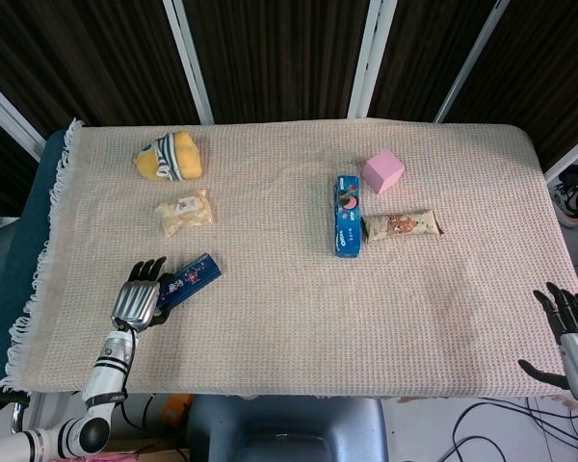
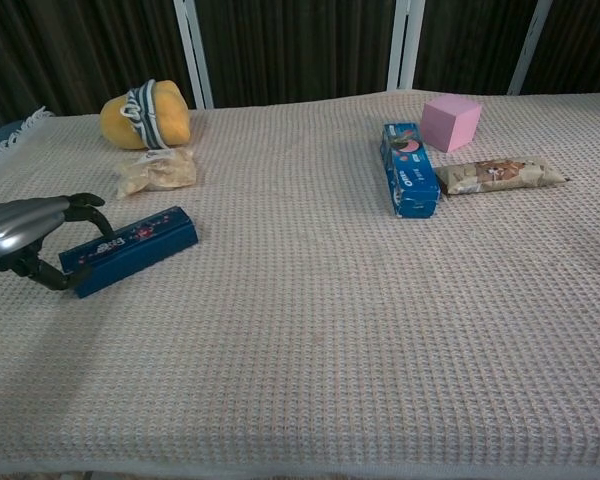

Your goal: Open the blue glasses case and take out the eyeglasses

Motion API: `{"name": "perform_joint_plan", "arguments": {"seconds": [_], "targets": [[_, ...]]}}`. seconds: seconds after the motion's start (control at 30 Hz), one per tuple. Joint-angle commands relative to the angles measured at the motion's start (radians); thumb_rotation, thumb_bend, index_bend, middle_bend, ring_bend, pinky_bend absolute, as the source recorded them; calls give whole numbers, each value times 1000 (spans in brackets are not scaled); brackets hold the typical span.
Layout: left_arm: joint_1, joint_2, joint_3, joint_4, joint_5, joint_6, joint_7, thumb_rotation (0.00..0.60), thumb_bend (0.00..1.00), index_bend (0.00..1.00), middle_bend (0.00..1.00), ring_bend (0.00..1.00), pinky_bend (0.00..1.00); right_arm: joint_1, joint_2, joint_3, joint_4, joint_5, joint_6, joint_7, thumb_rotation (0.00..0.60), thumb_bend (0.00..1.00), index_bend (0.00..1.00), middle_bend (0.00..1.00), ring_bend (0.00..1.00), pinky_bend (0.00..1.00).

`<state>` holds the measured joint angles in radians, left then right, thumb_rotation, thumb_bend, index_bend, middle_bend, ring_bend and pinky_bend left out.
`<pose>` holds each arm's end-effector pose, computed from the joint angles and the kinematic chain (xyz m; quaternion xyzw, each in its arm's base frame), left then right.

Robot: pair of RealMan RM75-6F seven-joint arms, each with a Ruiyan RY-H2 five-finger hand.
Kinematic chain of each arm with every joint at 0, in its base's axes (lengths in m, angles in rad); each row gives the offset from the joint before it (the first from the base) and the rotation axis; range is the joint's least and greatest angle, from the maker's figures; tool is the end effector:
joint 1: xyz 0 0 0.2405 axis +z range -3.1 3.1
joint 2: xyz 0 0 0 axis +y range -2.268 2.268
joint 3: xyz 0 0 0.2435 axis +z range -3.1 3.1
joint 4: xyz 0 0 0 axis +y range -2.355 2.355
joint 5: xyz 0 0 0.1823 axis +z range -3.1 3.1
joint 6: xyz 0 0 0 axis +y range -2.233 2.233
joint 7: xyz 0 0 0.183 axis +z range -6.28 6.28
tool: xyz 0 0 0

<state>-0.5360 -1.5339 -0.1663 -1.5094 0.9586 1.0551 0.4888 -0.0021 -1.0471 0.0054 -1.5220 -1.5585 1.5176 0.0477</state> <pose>-0.2215 0.3323 0.0125 -0.6767 -0.4481 -0.2869 0.5088 -0.3167 -0.1831 0.2029 0.6157 -0.3709 0.3355 0.6089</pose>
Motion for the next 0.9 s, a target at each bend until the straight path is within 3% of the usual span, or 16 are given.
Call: {"name": "perform_joint_plan", "arguments": {"seconds": [0.03,0.5,0.9], "targets": [[-4,4,0,-3,-8,0,2,600,376,321,45,0,25,0,0,0,0,0,0,-1,600,222,0,0,0,0],[-21,14,32,0,-22,12,54,600,414,426,86,0,34,-2,2,-2,-1,-5,3,3,600,222,0,0,0,0],[-17,-20,41,68,55,64,23,600,485,469,117,21,44,-2,5,-4,-2,-8,2,6,600,222,0,0,0,0]]}}
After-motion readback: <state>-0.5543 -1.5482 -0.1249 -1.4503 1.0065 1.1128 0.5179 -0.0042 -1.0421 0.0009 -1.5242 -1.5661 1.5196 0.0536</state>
